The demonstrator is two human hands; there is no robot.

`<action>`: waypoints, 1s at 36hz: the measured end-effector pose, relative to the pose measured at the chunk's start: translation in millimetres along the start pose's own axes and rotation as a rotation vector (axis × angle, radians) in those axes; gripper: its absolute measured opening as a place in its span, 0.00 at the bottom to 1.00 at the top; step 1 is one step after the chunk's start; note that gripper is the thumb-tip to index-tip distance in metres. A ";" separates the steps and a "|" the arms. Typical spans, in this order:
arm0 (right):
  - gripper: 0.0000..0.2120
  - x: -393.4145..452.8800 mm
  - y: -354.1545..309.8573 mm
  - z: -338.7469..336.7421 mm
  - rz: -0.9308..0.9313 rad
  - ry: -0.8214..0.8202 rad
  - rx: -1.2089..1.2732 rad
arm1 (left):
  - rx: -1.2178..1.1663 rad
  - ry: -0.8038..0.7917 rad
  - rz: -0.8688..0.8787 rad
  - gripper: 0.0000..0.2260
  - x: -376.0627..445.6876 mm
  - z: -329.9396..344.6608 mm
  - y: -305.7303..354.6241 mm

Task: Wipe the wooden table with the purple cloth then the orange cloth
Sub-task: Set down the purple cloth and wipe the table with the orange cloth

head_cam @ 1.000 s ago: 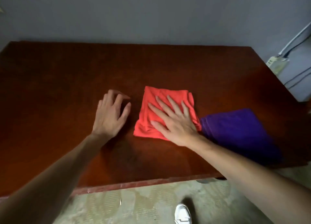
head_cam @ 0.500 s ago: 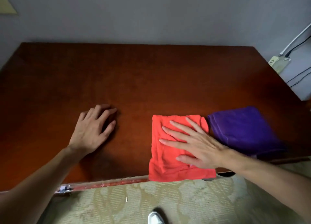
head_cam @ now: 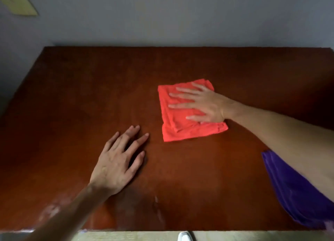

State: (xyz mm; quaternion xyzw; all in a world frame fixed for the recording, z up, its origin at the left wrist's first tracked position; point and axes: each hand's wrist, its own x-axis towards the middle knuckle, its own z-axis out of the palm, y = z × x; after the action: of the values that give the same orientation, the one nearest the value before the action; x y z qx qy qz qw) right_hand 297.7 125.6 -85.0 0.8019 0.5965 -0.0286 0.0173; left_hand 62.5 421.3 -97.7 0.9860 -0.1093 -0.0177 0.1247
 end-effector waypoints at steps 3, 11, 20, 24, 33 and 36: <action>0.29 29.9 39.2 -12.9 0.104 -0.040 -0.044 | -0.005 -0.009 0.000 0.24 -0.1 0.2 -2.0; 0.29 84.9 124.6 -22.4 0.125 -0.051 -0.061 | -0.037 0.023 0.014 0.24 3.0 0.2 -3.9; 0.34 108.8 137.8 -12.6 0.478 0.047 0.085 | -0.048 0.054 0.013 0.24 5.2 1.4 -5.3; 0.40 112.0 103.1 -2.2 0.671 0.093 0.125 | -0.048 0.026 0.006 0.23 3.6 4.0 -5.8; 0.37 87.3 -22.5 7.3 0.713 0.110 0.107 | -0.171 0.143 0.015 0.25 4.3 3.7 -5.2; 0.34 71.0 -88.6 12.6 0.693 0.138 0.099 | -0.378 0.278 -0.045 0.26 0.2 -1.8 -4.7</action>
State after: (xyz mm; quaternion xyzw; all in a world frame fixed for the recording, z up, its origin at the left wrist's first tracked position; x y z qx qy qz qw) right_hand 232.9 218.2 -101.8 0.9565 0.2870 0.0044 -0.0530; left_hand 63.8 426.1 -97.2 0.9403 -0.0638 0.0951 0.3204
